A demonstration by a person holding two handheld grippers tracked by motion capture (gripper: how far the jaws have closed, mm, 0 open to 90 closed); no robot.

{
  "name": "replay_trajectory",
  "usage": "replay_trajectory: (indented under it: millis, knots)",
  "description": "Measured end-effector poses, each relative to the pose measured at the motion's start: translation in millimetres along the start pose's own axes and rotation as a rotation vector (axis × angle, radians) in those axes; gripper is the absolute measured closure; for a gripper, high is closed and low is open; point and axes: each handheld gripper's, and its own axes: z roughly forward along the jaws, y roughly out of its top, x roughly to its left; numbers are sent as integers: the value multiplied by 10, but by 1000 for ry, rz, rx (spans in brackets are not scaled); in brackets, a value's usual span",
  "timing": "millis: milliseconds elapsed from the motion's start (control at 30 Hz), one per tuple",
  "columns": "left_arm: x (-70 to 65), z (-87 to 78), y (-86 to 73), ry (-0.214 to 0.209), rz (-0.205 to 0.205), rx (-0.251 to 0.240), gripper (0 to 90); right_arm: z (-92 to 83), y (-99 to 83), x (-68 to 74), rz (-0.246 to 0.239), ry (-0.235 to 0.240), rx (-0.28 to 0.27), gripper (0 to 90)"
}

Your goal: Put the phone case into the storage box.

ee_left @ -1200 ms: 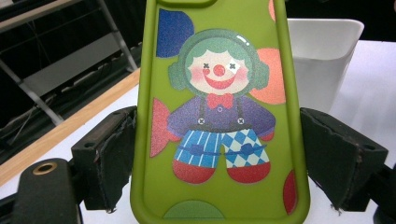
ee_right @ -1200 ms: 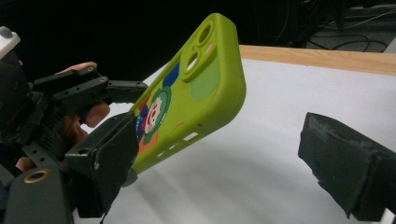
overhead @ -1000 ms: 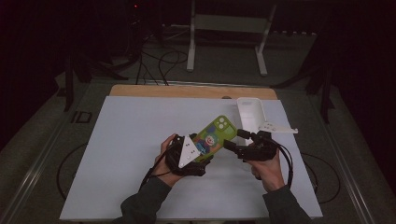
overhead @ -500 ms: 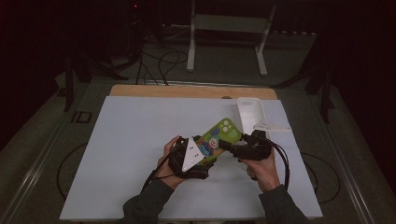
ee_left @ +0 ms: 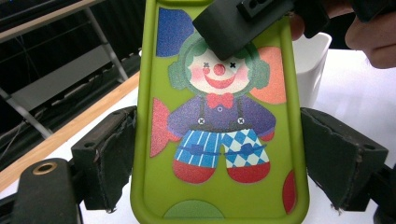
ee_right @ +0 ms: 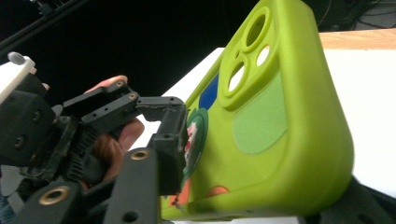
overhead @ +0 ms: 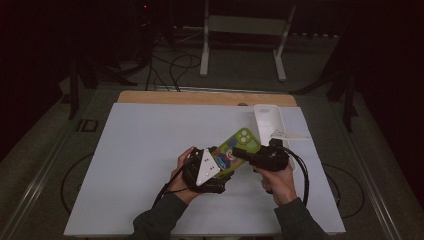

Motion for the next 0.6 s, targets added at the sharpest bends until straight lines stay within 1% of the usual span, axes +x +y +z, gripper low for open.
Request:
replay_trajectory:
  millis: [100,300,400,600]
  knots:
    - [-11,7,-3,-1,-1,-1,164,2,-1,3,3,7,-2,658]
    - [-26,34,-28,-3,1,10,164,4,-1,22,7,42,-8,806]
    - [-35,49,-33,4,9,18,164,6,-2,37,-3,55,-3,834]
    - [-57,82,-31,25,16,35,163,16,-5,50,6,64,-4,872]
